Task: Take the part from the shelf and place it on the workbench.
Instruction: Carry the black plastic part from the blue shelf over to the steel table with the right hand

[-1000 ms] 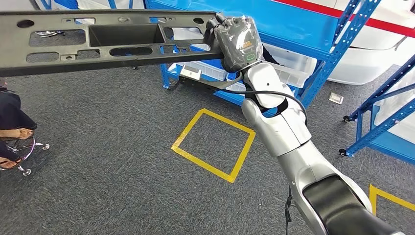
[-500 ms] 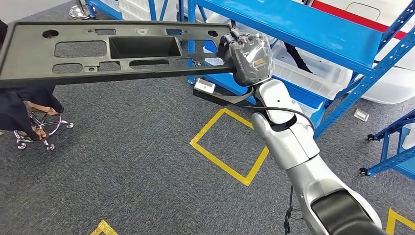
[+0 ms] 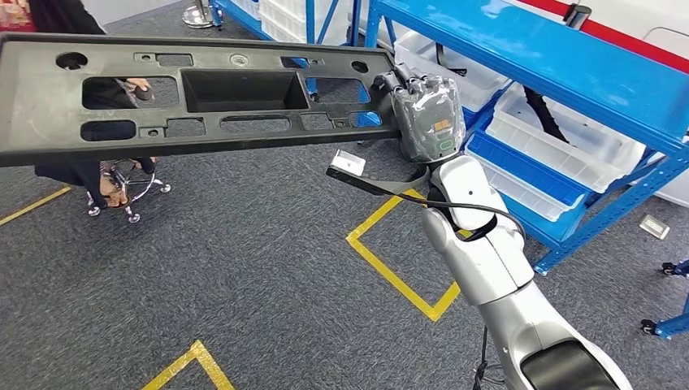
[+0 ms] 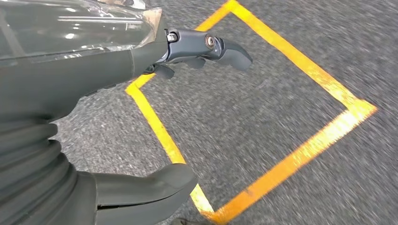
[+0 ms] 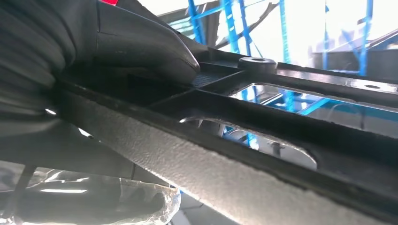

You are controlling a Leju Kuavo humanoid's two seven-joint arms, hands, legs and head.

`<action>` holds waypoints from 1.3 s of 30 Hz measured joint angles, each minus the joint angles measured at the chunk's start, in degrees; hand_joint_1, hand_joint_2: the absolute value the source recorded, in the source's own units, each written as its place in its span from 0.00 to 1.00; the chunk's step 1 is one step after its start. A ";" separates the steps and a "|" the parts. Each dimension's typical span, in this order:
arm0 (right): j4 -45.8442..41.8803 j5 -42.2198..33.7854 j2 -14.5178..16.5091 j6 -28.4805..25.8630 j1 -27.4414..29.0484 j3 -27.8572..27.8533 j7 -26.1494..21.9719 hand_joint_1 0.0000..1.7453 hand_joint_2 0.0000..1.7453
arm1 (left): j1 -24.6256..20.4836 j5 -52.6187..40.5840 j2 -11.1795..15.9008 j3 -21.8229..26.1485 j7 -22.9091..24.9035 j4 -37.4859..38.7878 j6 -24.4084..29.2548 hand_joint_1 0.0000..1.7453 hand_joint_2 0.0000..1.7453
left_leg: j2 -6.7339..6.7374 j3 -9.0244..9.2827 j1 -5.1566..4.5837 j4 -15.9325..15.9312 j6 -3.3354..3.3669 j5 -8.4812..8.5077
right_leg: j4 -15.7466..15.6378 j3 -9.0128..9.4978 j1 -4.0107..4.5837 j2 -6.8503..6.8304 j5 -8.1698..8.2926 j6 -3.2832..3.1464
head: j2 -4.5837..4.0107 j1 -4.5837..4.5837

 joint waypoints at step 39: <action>-0.51 -4.70 0.13 2.25 -2.96 -0.18 -3.74 1.00 1.00 | 0.82 0.98 0.31 0.48 -1.11 -0.10 1.38 0.00 1.00 | 3.72 7.23 -1.07 -12.23 0.98 3.77 | 5.57 -2.66 -0.42 -2.66 -3.29 3.28 | 0.00 0.02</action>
